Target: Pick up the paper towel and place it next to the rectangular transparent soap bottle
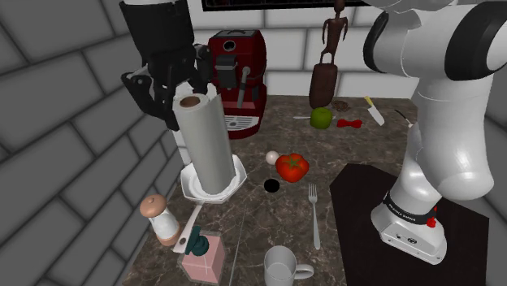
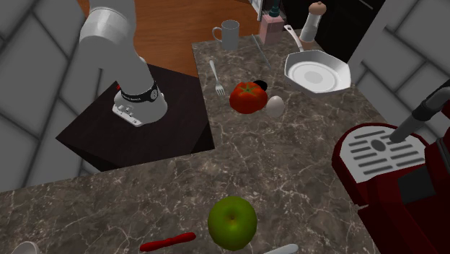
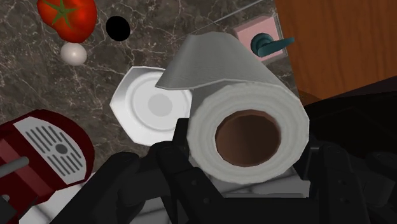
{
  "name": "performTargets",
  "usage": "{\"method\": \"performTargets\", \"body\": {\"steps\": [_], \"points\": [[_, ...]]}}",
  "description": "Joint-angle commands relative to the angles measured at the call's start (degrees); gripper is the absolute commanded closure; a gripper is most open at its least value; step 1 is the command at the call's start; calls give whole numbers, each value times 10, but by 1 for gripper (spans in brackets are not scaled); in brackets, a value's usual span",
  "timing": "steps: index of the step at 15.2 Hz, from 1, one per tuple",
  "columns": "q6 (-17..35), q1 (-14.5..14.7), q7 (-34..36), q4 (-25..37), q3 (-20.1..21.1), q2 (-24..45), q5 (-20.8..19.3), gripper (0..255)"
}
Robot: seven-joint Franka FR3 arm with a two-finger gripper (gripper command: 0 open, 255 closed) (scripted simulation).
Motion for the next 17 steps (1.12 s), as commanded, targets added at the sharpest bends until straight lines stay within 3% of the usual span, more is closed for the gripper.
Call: {"method": "performTargets", "body": {"steps": [1,8,17], "points": [[21,-10,2,-31,1,-11,8,255],[101,-45,-1,-150,1,-56,38,255],[186,-68,-3,-261,-1,-88,59,255]]}}
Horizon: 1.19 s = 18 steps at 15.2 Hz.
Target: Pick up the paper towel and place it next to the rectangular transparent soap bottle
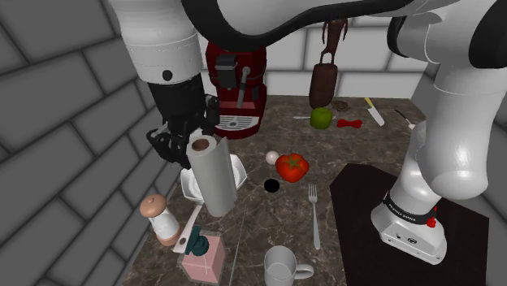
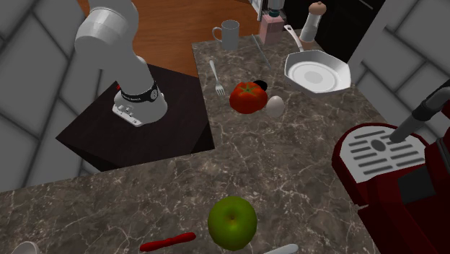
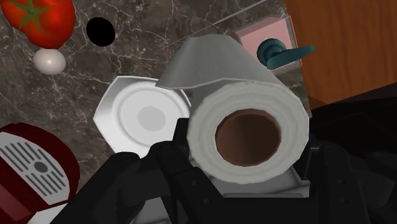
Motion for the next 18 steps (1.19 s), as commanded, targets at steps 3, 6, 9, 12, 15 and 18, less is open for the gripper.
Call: {"method": "performTargets", "body": {"steps": [3,6,9,12,15,18], "points": [[37,-7,0,-45,-1,-10,6,255],[62,-10,0,-73,-2,-14,8,255],[86,-13,1,-100,-3,-17,10,255],[110,-15,3,-125,-4,-19,10,255],[133,-16,5,-148,-5,-19,9,255],[155,-17,8,-169,-6,-17,7,255]]}}
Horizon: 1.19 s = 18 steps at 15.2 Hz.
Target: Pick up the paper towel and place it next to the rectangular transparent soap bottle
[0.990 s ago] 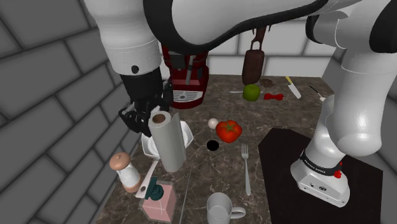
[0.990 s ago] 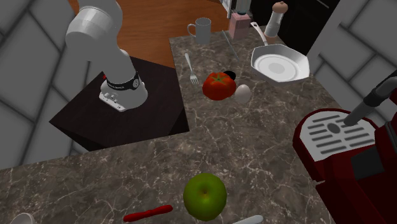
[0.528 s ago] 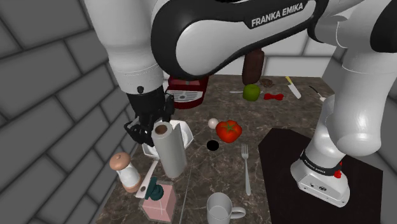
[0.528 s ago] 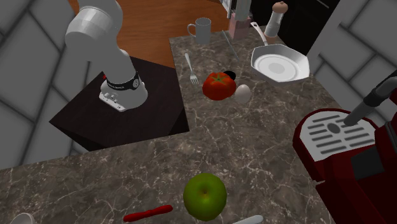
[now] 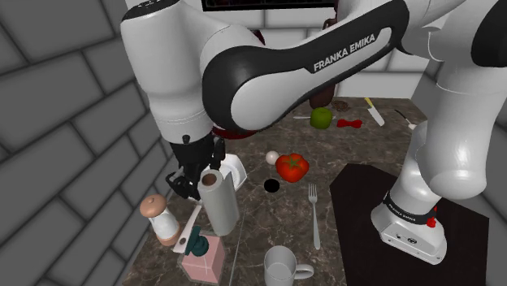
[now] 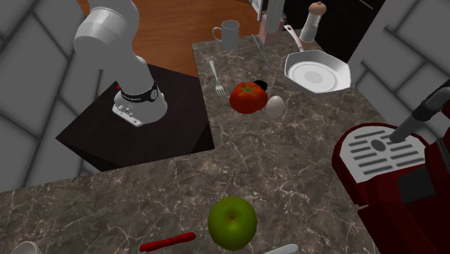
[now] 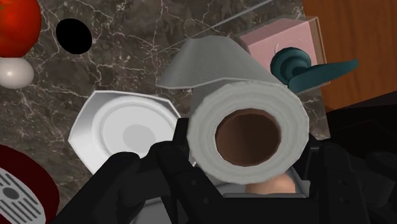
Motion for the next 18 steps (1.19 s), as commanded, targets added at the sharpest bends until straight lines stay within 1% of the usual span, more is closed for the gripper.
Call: {"method": "performTargets", "body": {"steps": [1,14,18], "points": [[16,-2,0,-17,-1,-2,0,255],[114,0,21,-96,-7,23,-22,255],[114,0,21,-96,-7,23,-22,255]]}}
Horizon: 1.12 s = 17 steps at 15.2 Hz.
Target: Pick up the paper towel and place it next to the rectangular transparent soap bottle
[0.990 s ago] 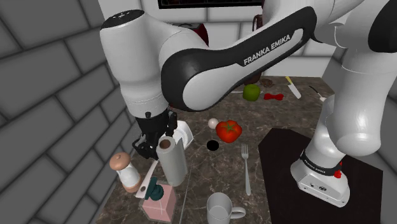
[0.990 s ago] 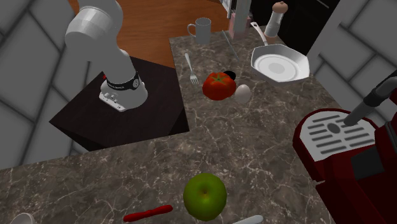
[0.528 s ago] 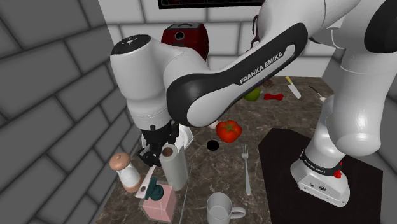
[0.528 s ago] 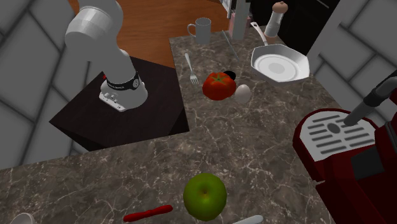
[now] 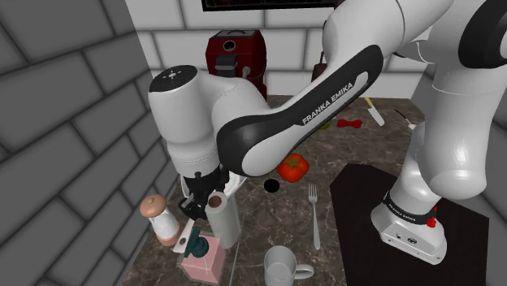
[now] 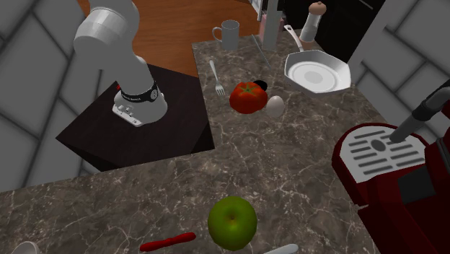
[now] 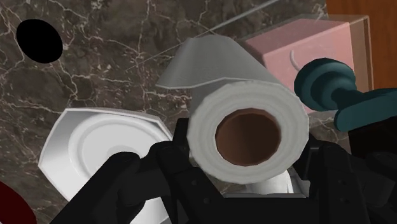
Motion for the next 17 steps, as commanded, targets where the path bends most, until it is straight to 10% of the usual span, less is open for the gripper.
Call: {"method": "performTargets", "body": {"steps": [1,4,5,17], "points": [[1,0,0,-3,0,1,0,255],[1,0,0,-3,0,1,0,255],[1,-1,0,-5,0,-1,1,0],[-65,0,-12,47,6,-19,17,0]]}}
